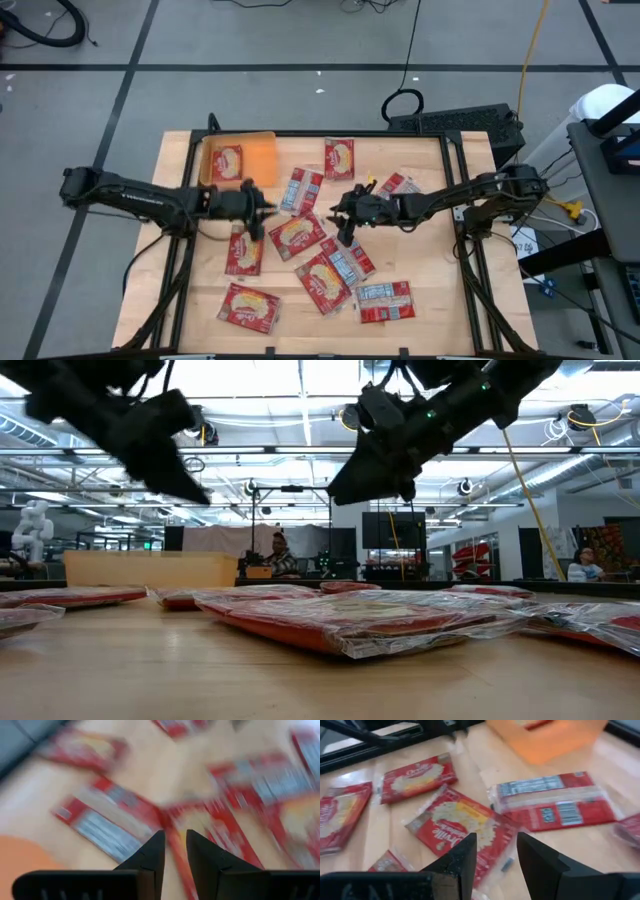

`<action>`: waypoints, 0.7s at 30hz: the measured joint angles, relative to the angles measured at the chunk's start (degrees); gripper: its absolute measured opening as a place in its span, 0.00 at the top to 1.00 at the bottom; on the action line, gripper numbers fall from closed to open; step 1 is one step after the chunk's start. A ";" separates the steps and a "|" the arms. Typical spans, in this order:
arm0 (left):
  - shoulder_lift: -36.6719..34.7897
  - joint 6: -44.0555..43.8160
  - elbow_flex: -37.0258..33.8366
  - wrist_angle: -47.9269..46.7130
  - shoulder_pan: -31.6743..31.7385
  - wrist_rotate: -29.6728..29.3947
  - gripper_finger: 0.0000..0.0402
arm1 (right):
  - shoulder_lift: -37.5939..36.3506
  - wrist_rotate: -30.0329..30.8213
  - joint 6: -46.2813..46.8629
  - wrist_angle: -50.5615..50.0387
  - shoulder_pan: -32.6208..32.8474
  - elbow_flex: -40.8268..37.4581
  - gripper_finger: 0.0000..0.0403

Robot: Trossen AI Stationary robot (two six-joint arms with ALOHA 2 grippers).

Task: Sort popcorn bags into baskets
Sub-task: Put the red popcorn bag into the orange bin

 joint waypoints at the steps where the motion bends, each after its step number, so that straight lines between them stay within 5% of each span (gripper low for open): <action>1: 0.27 -0.95 -0.58 -0.14 -1.99 -0.01 0.77 | 0.33 -0.05 -0.31 -0.45 0.03 -0.02 0.66; 7: 3.90 -8.22 -1.64 -0.06 -10.75 -5.01 0.55 | 2.93 -0.15 -3.60 0.49 -0.38 -0.06 0.66; 14: 13.24 -10.57 -1.60 4.85 -11.47 -4.95 0.27 | 5.64 -2.88 -8.56 4.95 -1.28 -0.10 0.66; 21: 21.20 -14.29 -1.60 4.04 -8.98 -4.47 0.27 | 6.21 -4.88 -12.70 8.76 -2.42 -0.06 0.66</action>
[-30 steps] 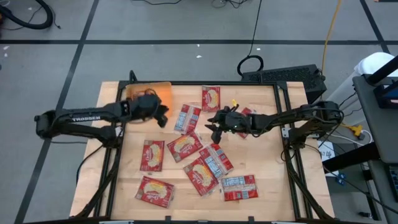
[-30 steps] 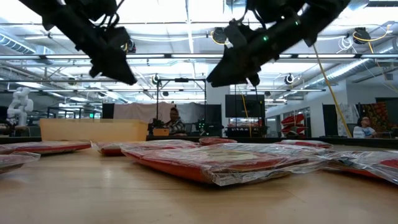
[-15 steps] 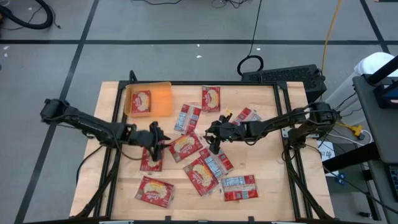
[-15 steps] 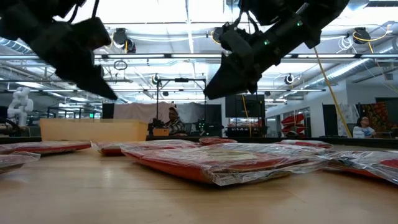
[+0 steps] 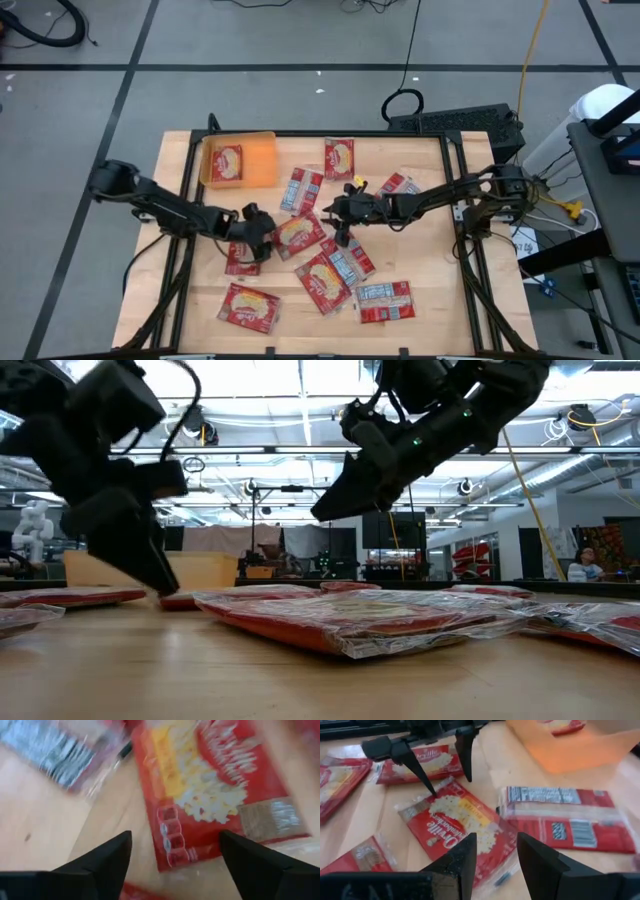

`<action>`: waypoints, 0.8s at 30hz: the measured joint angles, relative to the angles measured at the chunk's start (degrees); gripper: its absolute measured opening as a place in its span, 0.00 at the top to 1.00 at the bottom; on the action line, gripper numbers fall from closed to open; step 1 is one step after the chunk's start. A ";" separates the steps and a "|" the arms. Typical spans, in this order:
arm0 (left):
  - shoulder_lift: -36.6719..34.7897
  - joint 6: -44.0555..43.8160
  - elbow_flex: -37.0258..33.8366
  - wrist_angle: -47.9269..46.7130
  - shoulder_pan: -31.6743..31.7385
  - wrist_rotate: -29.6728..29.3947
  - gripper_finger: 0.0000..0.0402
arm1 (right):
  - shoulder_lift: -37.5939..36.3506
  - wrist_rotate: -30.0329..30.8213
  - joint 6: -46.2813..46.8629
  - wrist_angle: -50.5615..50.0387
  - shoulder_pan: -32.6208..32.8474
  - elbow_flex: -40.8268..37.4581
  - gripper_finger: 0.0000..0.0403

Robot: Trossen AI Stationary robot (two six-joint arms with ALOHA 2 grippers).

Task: Sort popcorn bags into baskets
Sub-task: Put the red popcorn bag into the orange bin

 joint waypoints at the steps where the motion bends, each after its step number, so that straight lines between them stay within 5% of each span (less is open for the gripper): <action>1: 0.74 -0.44 0.01 0.48 0.64 0.68 0.30 | 0.00 0.00 -0.70 0.25 -0.11 0.00 0.66; 6: 2.04 3.81 0.20 1.30 4.34 8.64 0.47 | 0.02 -0.03 -3.34 1.27 -0.93 0.00 0.66; 16: 2.33 22.87 2.96 -0.26 7.09 9.93 0.93 | 0.02 0.00 -8.33 6.26 -0.47 0.00 0.66; 20: 2.39 30.38 7.95 -4.60 6.97 6.69 0.99 | 0.03 3.23 -4.69 4.78 0.00 2.14 0.66; 24: 2.37 37.59 13.63 -11.90 7.05 0.80 0.99 | -0.07 10.11 -3.97 -6.84 1.95 10.17 0.66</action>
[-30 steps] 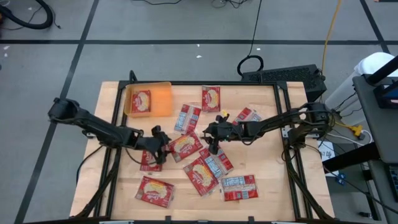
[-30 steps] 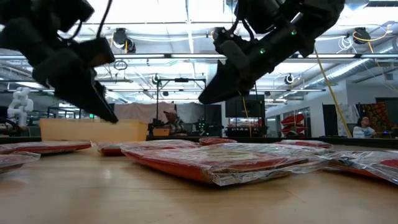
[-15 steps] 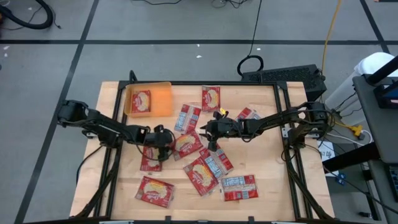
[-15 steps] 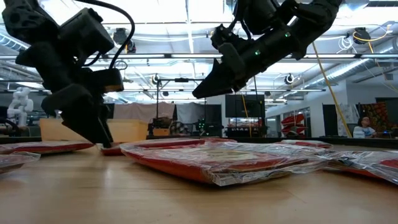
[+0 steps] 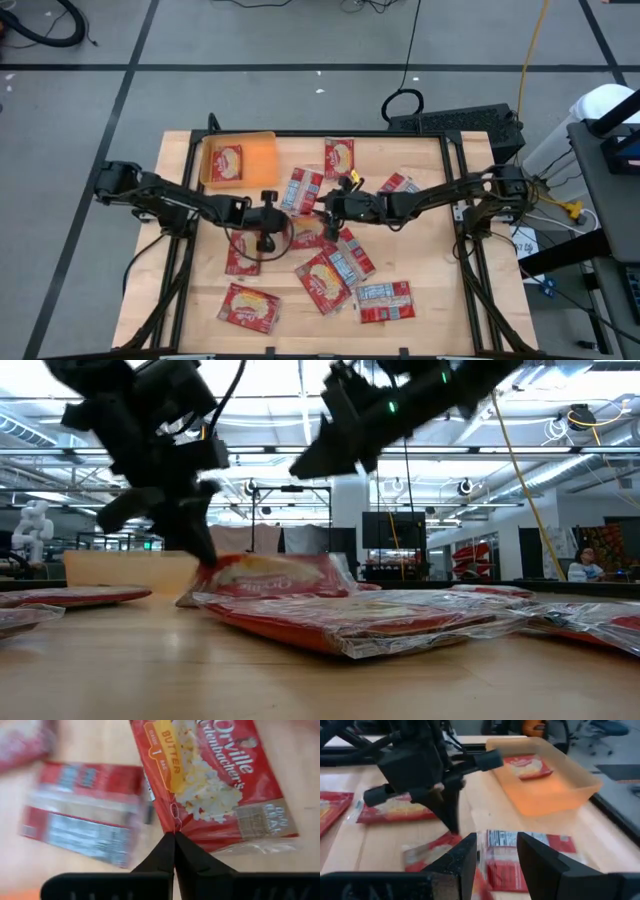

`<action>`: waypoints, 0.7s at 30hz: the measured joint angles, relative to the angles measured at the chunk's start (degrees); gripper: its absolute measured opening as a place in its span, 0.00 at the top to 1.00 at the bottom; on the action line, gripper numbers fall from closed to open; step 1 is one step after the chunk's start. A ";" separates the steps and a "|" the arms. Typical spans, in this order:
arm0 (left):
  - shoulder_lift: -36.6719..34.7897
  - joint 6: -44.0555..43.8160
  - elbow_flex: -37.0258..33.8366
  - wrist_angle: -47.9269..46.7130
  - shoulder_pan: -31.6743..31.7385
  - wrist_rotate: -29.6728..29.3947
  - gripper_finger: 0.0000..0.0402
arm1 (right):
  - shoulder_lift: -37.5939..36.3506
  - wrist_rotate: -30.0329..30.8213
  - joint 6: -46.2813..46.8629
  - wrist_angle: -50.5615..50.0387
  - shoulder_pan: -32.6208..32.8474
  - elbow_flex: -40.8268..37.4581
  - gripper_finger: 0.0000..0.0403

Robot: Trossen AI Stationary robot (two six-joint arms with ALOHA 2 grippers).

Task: Sort popcorn bags into baskets
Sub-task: Put the red popcorn bag into the orange bin

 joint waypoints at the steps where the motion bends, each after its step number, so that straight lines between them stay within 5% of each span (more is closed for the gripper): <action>1: -0.01 1.67 1.26 -1.01 0.00 -1.20 0.99 | 0.00 0.68 0.93 -3.93 0.10 1.98 0.66; 10: -0.30 12.66 6.42 -4.27 -0.42 -10.75 1.00 | 0.00 -13.71 7.64 -23.19 -5.58 10.40 0.59; 15: -0.92 17.36 6.47 -3.27 -1.59 -11.77 1.00 | 0.13 -21.74 8.85 -23.93 -8.89 9.50 0.47; 21: -1.29 19.18 6.47 -3.16 -2.10 -12.01 1.00 | 3.43 -22.14 6.28 -20.05 -9.77 7.58 0.40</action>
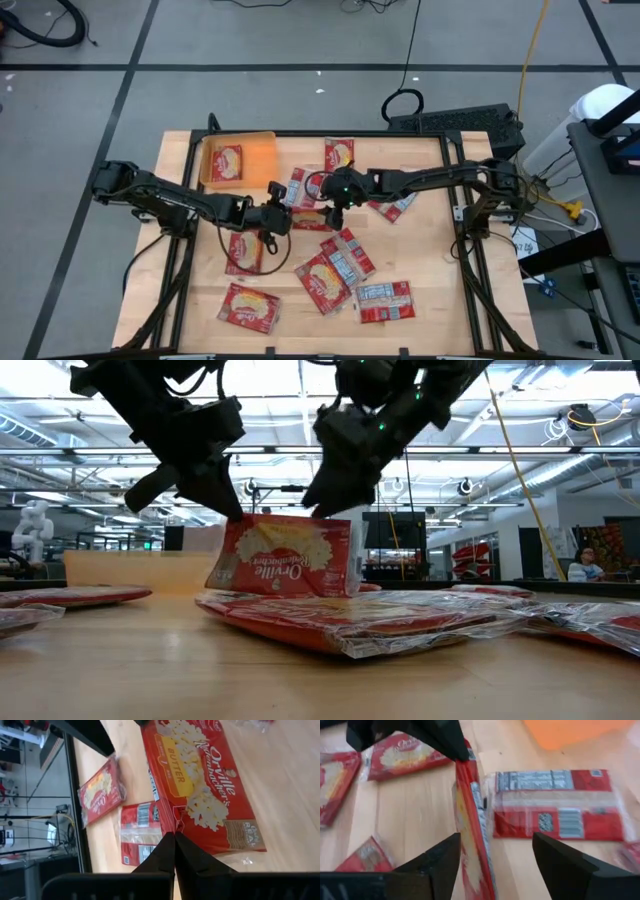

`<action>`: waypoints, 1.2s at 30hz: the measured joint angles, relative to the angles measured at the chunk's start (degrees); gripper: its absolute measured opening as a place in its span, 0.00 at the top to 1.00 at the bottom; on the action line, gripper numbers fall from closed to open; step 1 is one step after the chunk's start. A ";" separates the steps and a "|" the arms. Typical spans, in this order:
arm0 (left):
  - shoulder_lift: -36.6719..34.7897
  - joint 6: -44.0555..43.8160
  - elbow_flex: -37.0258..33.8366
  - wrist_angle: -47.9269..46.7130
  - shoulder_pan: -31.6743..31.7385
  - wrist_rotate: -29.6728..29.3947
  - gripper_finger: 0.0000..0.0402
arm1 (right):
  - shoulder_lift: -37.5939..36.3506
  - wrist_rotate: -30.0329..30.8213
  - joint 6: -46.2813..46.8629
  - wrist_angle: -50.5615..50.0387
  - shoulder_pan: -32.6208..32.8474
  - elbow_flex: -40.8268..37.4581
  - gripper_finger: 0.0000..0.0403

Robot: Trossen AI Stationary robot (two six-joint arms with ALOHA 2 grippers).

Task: Sort popcorn bags into baskets
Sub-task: Put the red popcorn bag into the orange bin

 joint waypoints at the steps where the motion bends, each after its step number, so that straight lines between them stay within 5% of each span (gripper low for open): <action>1: 0.00 0.00 0.00 0.05 0.00 0.00 1.00 | 0.99 0.02 -0.67 0.86 0.18 -0.06 0.40; 7: 0.00 0.39 0.00 0.52 0.24 -0.05 1.00 | 5.14 -1.54 -5.55 4.16 0.38 -0.15 0.47; 13: 0.02 0.08 0.00 4.41 0.37 -2.12 0.98 | 5.13 -1.33 -6.86 3.94 -0.14 -0.17 0.73; 18: -0.63 -9.04 0.00 5.84 0.68 -13.47 0.86 | 2.79 -0.80 -7.07 0.00 -0.73 -0.10 0.96; 22: -5.45 -19.12 0.00 1.30 0.98 -20.19 0.72 | -0.47 0.57 -6.32 -9.27 -1.47 -0.21 0.95; 30: -20.51 -32.25 -3.93 -0.11 2.60 -8.01 0.56 | -8.52 5.04 -2.17 -7.63 -0.42 -2.40 0.98; 36: -28.71 -31.14 -20.75 30.99 1.81 0.27 0.58 | -15.56 10.02 -1.05 10.26 2.01 -11.43 0.97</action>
